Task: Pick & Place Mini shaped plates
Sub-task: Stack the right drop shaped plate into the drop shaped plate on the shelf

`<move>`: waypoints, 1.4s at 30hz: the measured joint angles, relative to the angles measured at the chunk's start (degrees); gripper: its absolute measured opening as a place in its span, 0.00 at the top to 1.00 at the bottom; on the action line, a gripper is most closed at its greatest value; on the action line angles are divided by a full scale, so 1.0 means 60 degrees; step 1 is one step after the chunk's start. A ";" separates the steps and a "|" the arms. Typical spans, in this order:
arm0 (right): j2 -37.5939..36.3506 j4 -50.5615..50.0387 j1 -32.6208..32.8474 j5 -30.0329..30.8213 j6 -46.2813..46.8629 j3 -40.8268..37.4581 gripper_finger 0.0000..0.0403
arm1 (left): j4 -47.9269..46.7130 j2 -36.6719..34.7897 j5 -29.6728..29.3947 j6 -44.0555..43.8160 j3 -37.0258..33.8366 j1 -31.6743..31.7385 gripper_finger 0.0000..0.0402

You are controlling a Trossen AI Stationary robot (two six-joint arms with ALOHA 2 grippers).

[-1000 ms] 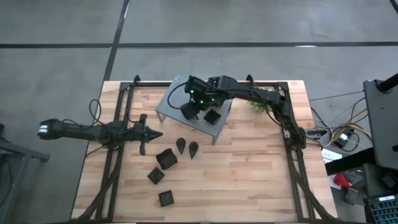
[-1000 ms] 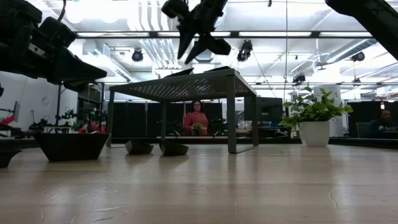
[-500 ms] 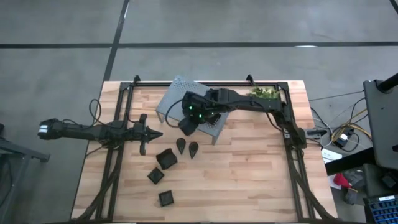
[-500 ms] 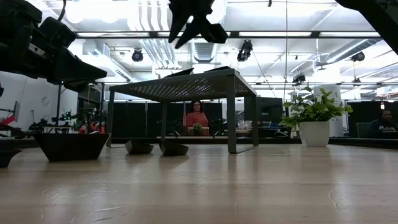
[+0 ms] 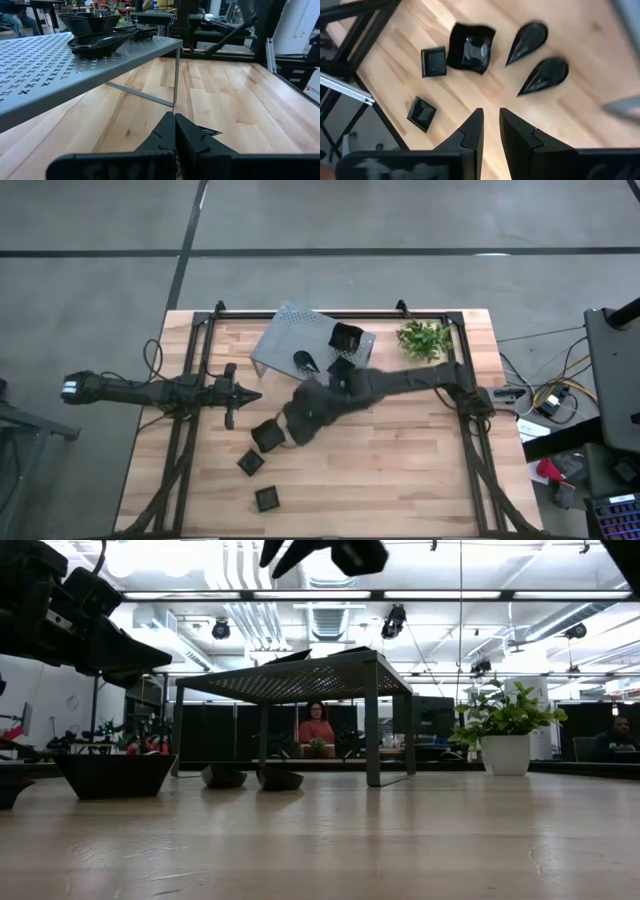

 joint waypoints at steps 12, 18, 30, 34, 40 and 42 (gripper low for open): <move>0.0279 0.1323 0.0795 -0.0641 0.5517 -0.2122 0.78 | -0.0091 -0.0002 -0.0002 0.0000 -0.0002 -0.0002 1.00; 0.0296 0.3439 0.0872 -0.0620 0.6459 -0.3744 0.76 | -0.0084 -0.0004 0.0000 0.0004 0.0000 -0.0003 1.00; 0.0235 0.4855 0.0960 -0.0336 0.7448 -0.5548 0.89 | -0.0082 -0.0004 0.0000 0.0002 0.0000 -0.0003 1.00; 0.0164 0.4855 0.0948 -0.0195 0.7533 -0.5684 0.91 | -0.0080 -0.0004 0.0000 0.0001 -0.0002 -0.0003 1.00; 0.0117 0.4902 0.0934 0.0074 0.6822 -0.5624 0.92 | -0.0088 0.0000 0.0000 0.0000 -0.0002 -0.0002 1.00; 0.0117 0.4901 0.0926 0.0407 0.6814 -0.5675 0.92 | -0.0091 -0.0004 0.0000 0.0004 -0.0002 -0.0002 1.00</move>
